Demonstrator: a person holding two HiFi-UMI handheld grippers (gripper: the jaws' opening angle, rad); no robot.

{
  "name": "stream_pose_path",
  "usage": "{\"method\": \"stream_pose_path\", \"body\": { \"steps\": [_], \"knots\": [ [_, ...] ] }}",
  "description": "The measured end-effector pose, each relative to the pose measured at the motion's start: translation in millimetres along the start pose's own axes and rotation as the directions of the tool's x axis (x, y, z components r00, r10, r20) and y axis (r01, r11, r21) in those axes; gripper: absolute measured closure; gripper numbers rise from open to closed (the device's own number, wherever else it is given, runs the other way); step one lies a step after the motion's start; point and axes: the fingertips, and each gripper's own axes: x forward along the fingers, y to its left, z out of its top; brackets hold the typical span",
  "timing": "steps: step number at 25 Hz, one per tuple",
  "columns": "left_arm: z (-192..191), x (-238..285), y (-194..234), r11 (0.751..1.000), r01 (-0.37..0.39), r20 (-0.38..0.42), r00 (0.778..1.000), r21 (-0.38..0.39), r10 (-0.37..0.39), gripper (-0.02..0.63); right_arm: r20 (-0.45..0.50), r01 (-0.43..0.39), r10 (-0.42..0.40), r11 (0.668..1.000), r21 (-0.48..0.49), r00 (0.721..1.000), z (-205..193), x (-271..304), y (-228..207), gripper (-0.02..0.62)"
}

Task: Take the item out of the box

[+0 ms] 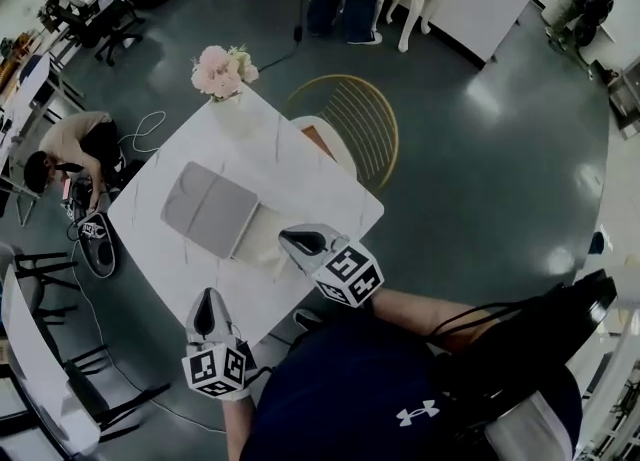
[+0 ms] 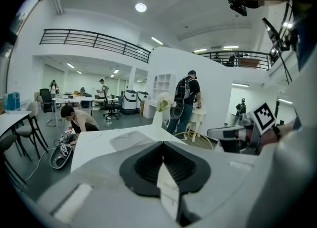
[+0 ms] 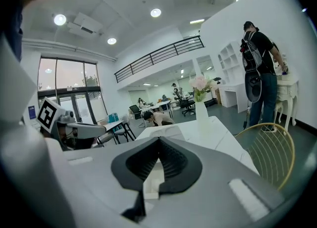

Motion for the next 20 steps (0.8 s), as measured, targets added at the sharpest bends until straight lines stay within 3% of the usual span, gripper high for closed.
{"method": "stream_pose_path", "body": {
  "steps": [16, 20],
  "knots": [
    [-57, 49, -26, 0.998, 0.063, -0.186, 0.981, 0.013, -0.059, 0.600, -0.123, -0.020, 0.029, 0.997, 0.075, 0.992, -47, 20, -32, 0.592],
    [-75, 68, -35, 0.993, 0.104, -0.248, 0.965, 0.051, -0.088, 0.552, -0.158, -0.025, 0.040, 0.995, 0.095, 0.987, -62, 31, -38, 0.592]
  ]
}}
